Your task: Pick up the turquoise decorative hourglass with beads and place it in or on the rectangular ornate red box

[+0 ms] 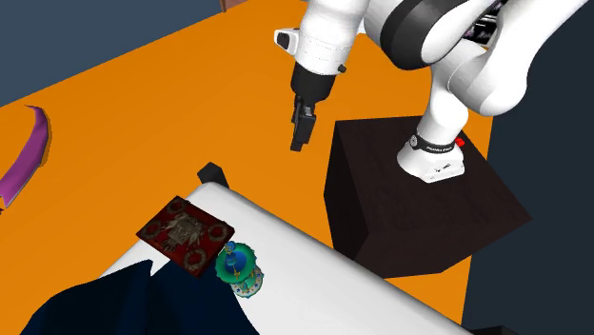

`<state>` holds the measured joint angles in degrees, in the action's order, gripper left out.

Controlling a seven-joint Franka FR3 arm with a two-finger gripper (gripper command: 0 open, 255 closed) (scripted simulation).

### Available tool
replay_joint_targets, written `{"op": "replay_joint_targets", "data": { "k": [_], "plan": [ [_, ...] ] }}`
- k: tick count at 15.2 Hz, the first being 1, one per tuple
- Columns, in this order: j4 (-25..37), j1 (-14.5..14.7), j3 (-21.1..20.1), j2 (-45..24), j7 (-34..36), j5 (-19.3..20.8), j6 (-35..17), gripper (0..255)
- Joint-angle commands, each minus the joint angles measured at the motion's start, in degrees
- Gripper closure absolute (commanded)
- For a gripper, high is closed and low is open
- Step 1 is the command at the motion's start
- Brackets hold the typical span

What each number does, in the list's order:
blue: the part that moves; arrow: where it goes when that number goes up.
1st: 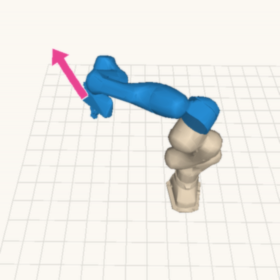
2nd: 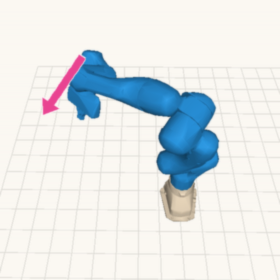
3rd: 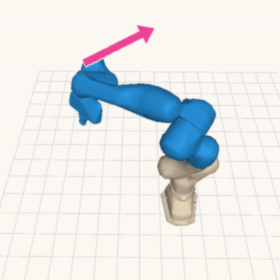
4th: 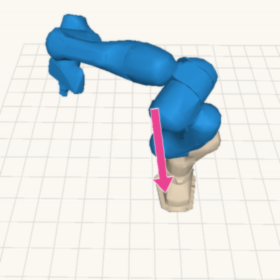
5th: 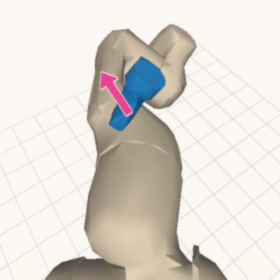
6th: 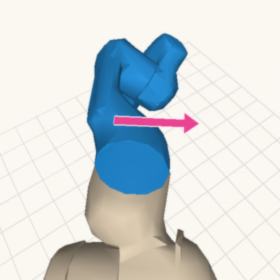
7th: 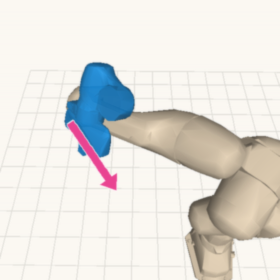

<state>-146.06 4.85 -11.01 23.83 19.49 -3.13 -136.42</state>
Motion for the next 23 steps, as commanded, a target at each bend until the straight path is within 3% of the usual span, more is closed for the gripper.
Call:
{"op": "replay_joint_targets", "data": {
  "k": [1, 7, 12, 18, 20, 23],
  "plan": [
    [0.3, 0.1, -1.5, -3.5, 2.2, -0.1, -4.2, 0],
    [4.6, -0.8, -5.9, -16.7, 10.6, 3.7, -15.0, 0],
    [10.7, -0.7, -7.7, -28.3, 21.0, 12.6, -21.6, 0],
    [21.1, 4.8, -3.7, -41.9, 33.4, 23.7, -26.1, 0],
    [25.1, 7.3, -1.9, -46.2, 36.3, 25.7, -27.1, 0],
    [27.3, 8.6, -0.6, -49.1, 37.5, 26.9, -28.0, 0]
  ]
}}
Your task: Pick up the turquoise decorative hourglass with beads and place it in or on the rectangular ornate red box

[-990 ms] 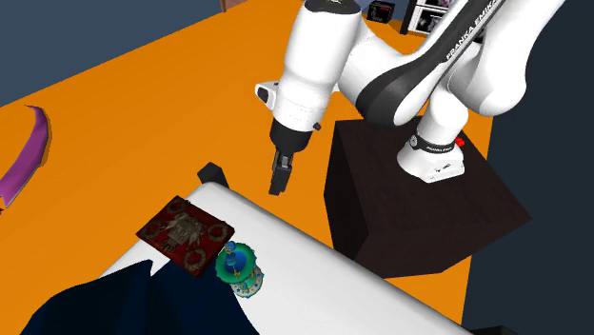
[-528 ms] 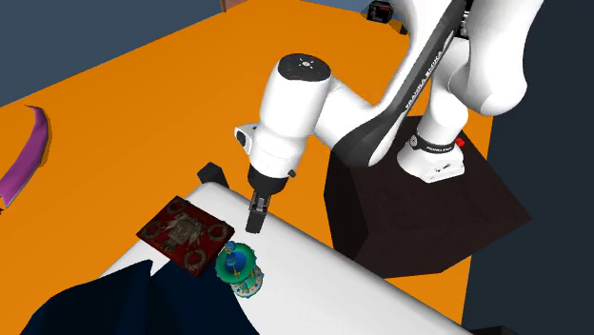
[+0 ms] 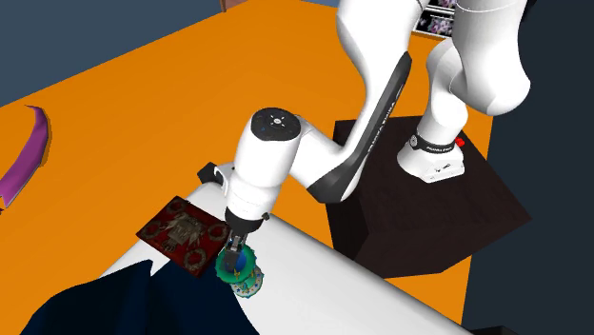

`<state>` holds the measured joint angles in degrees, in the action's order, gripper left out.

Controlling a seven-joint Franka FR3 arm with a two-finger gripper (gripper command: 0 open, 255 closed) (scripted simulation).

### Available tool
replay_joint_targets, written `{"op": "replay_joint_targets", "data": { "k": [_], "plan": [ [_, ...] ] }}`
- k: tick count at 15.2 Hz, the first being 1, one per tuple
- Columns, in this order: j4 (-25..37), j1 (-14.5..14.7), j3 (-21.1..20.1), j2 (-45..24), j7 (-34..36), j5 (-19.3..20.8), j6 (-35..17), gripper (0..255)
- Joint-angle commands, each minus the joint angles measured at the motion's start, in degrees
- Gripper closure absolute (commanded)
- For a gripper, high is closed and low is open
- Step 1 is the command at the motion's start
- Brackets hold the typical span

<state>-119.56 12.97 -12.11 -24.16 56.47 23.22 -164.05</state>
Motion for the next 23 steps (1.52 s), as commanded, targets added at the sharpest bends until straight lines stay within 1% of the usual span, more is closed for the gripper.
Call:
{"op": "replay_joint_targets", "data": {
  "k": [1, 6, 13, 14, 23],
  "plan": [
    [1.3, 0.8, 0.9, -1.9, 0.8, 0.8, -0.7, 0],
    [3.8, 2.2, 2.5, -5.7, 1.8, 2.1, -2.2, 0],
    [3.7, 2.2, 2.5, -5.7, 1.8, 2.1, -2.2, 0],
    [3.7, 2.2, 2.5, -5.7, 1.8, 2.1, -2.2, 255],
    [3.8, 2.2, 2.5, -5.7, 1.8, 2.1, -2.2, 255]
  ]
}}
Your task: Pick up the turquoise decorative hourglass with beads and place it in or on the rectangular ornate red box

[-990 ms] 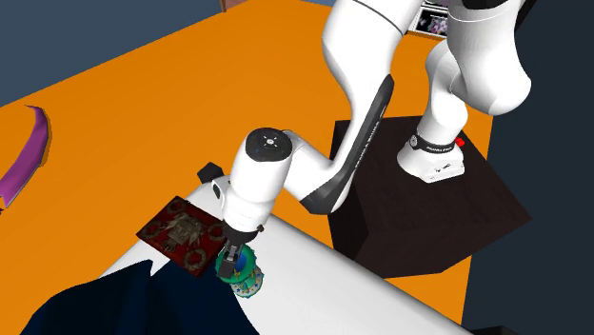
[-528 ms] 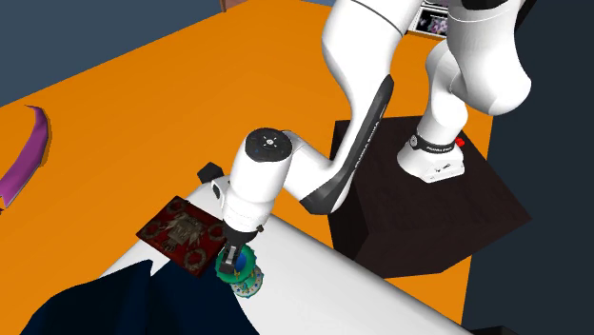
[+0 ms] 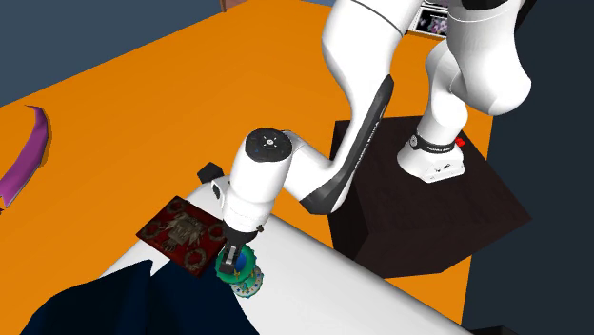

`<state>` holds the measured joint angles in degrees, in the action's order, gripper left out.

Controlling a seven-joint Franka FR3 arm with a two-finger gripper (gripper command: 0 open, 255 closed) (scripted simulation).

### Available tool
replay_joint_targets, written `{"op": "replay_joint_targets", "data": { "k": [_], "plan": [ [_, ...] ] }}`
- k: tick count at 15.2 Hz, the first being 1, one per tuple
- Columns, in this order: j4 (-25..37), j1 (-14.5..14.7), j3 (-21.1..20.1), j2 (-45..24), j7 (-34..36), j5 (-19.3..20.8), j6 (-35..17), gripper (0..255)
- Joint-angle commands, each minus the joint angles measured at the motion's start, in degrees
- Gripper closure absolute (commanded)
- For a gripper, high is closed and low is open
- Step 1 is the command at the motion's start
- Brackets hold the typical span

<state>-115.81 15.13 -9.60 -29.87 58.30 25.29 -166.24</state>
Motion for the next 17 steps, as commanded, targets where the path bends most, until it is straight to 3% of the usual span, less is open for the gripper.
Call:
{"op": "replay_joint_targets", "data": {
  "k": [1, 17],
  "plan": [
    [-0.1, -0.3, -0.4, 0.6, -0.4, -0.3, 0.6, 255],
    [-0.3, -4.9, -6.5, 9.7, -6.1, -6.8, 9.6, 255]
  ]
}}
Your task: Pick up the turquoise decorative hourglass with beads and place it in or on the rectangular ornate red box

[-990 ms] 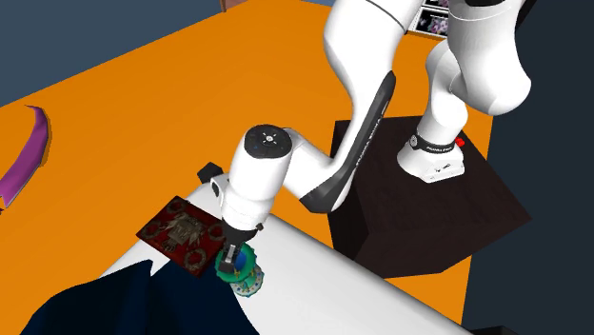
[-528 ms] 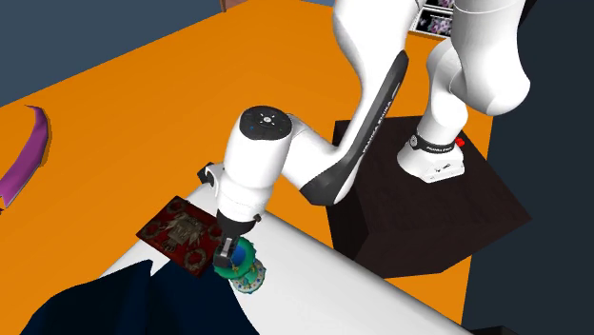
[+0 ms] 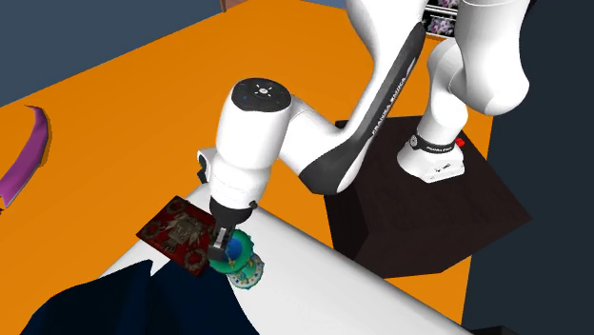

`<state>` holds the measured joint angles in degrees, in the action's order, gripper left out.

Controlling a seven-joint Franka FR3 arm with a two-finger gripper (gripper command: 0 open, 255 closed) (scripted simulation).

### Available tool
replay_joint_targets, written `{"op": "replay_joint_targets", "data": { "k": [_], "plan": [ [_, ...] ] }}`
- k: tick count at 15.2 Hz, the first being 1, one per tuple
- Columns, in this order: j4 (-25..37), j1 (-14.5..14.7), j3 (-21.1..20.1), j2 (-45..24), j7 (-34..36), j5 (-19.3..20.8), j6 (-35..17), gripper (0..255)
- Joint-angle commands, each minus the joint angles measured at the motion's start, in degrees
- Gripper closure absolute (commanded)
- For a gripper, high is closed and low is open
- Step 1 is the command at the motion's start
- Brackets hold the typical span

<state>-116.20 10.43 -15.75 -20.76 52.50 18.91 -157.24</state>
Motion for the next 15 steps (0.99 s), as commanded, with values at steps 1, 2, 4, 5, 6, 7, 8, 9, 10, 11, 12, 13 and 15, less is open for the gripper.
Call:
{"op": "replay_joint_targets", "data": {
  "k": [1, 2, 4, 5, 6, 7, 8, 9, 10, 11, 12, 13, 15],
  "plan": [
    [0.2, -0.4, -0.6, 1.1, -0.7, -0.9, 1.2, 255],
    [0.3, -0.6, -0.9, 1.6, -1.0, -1.3, 1.8, 255],
    [0.6, -1.0, -1.4, 2.5, -1.7, -2.2, 3.0, 255],
    [0.8, -1.2, -1.7, 3.0, -2.1, -2.6, 3.6, 255],
    [0.9, -1.3, -1.9, 3.5, -2.4, -3.0, 4.3, 255],
    [1.0, -1.4, -1.9, 3.6, -2.5, -3.0, 4.3, 255],
    [2.3, -2.3, -2.0, 3.1, -4.2, -3.9, 5.2, 255],
    [3.7, -3.3, -2.1, 2.6, -5.9, -4.6, 6.0, 255],
    [5.2, -4.1, -2.2, 2.1, -7.5, -5.3, 6.9, 255],
    [6.7, -5.0, -2.3, 1.5, -9.0, -6.0, 7.8, 255],
    [8.4, -5.8, -2.3, 0.8, -10.5, -6.6, 8.8, 255],
    [10.1, -6.6, -2.3, 0.1, -11.9, -7.2, 9.8, 255],
    [13.8, -8.0, -2.4, -1.5, -14.6, -8.1, 11.9, 255]
  ]
}}
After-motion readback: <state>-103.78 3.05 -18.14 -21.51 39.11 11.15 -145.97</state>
